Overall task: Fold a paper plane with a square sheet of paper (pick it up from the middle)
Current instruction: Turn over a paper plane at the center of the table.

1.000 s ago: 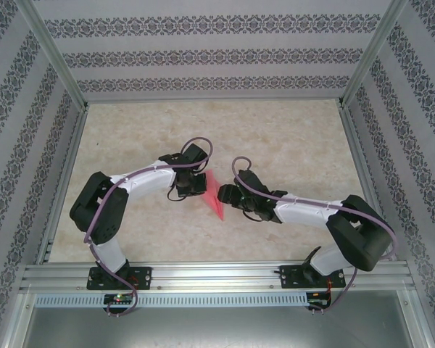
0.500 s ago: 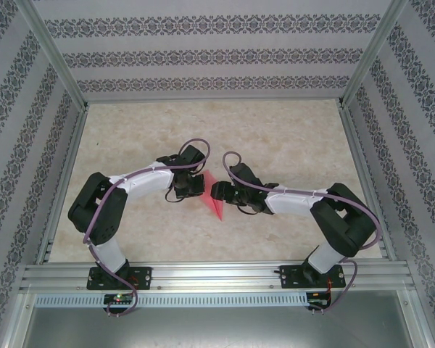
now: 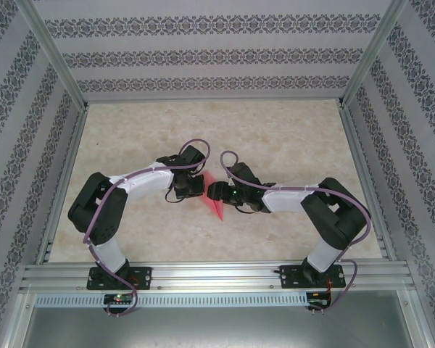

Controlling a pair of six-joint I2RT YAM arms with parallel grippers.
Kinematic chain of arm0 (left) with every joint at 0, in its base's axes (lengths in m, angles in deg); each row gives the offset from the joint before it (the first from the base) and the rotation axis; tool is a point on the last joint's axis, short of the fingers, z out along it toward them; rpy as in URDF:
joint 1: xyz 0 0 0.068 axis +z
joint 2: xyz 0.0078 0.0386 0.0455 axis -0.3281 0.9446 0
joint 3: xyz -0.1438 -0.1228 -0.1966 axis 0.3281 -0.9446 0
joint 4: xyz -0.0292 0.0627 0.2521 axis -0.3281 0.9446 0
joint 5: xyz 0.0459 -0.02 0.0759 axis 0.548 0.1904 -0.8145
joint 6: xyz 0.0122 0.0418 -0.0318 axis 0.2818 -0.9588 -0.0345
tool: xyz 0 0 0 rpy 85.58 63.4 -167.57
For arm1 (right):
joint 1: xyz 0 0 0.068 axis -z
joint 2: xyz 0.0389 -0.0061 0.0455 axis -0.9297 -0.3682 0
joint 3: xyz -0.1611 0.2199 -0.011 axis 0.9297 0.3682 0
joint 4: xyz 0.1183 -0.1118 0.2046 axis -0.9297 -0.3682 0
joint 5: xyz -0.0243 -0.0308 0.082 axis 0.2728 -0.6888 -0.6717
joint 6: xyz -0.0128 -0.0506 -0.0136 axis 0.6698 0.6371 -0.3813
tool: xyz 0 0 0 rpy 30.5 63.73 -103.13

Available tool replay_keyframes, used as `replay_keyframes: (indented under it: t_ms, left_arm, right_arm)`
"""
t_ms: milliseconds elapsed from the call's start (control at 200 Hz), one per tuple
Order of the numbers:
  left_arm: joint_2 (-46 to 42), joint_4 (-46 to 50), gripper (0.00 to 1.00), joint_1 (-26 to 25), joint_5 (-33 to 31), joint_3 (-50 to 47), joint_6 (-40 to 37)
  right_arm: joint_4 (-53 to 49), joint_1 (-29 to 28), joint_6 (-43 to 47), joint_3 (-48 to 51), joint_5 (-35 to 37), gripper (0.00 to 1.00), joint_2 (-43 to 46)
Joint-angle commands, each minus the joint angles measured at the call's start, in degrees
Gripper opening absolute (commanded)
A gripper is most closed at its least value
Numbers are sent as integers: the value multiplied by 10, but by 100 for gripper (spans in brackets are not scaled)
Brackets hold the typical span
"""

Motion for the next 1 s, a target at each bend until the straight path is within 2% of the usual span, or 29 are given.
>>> replay_keyframes:
  t_ms: [0,285,575,994]
  left_arm:
    - [-12,-15,7,8,1,1,-12]
    - [-11,-16,8,8,4,2,-11]
    - [-7,-18,8,8,6,4,-9]
    - [-8,-14,10,8,8,6,-12]
  right_arm:
    - [38,0,6,5,-17,61,2]
    - [29,-11,28,14,-10,60,1]
    - [-50,-33,69,-28,29,49,-23]
    - [-113,-49,103,-54,90,36,-24]
